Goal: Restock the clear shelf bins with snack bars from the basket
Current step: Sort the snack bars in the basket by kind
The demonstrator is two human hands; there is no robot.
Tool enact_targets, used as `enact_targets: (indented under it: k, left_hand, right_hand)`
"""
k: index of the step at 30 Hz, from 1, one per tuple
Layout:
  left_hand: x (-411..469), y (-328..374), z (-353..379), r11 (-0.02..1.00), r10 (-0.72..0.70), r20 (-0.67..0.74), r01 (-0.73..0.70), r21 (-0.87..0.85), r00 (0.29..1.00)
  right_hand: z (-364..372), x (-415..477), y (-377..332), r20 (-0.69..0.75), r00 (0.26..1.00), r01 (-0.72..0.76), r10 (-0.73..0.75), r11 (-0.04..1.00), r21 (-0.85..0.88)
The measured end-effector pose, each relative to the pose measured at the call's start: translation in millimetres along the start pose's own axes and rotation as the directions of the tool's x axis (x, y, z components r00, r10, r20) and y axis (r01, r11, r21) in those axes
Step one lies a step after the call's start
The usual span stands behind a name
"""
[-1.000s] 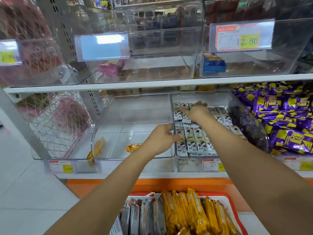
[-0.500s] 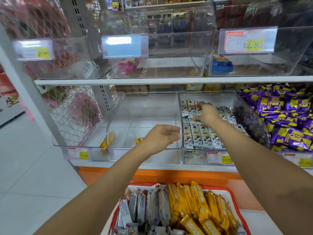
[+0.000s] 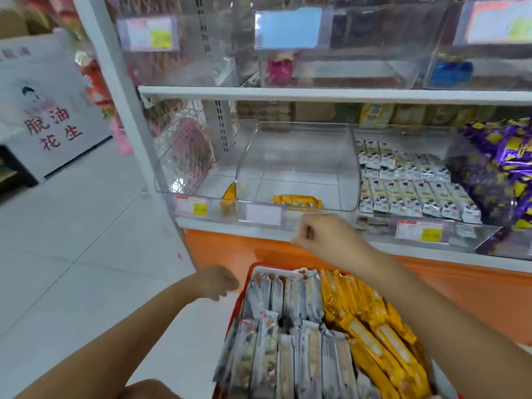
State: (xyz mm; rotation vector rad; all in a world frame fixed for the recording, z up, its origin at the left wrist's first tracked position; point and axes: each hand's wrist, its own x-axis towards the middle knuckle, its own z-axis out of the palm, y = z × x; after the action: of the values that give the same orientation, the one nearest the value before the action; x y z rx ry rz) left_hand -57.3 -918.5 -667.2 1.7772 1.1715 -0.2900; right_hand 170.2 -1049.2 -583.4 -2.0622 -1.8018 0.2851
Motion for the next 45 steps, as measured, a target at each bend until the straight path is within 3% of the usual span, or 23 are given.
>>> enact_targets:
  k: [2,5,8,16,21,25,34,41,45]
  left_hand:
    - [-3,-20,6,0.99,-0.1,0.098,0.108,-0.087,0.99]
    - [-5,-39,16,0.983,-0.123,0.205,0.147,-0.107,0.971]
    - [-8,-46,23,0.987,-0.11,0.277,0.138,-0.083,0.954]
    - [-20,-40,27,0.989,-0.113,0.32,0.138,-0.056,0.941]
    - [-31,-29,36,0.988,-0.141,0.397,0.152,0.004,0.907]
    - [-36,-24,43,0.987,-0.146,0.427,0.158,0.008,0.893]
    - [-37,-24,43,0.99,-0.121,0.424,0.138,-0.01,0.898]
    - [-35,-24,40,0.987,-0.074,0.377,0.121,-0.103,0.923]
    - [-41,-22,40,0.999,-0.037,0.409,0.03,0.024,0.912]
  right_hand:
    - [29,3,-12,0.235,0.968,-0.092,0.087,0.996,0.008]
    - [62,0,-32,0.602,0.775,-0.14,0.193,0.981,-0.134]
    - [89,-10,-50,0.73,0.649,-0.096,0.214,0.975,-0.201]
    - [136,-27,-82,0.663,0.691,-0.017,0.288,0.924,-0.383]
    - [130,-16,-73,0.735,0.647,-0.023,0.202,0.969,-0.247]
    - [127,-8,-61,0.754,0.638,-0.137,0.16,0.986,-0.094]
    - [125,4,-37,0.757,0.645,-0.279,0.103,0.954,0.108]
    - [114,6,-37,0.765,0.644,-0.223,0.003,0.958,0.183]
    - [89,9,-42,0.741,0.67,-0.179,-0.038,0.961,0.211]
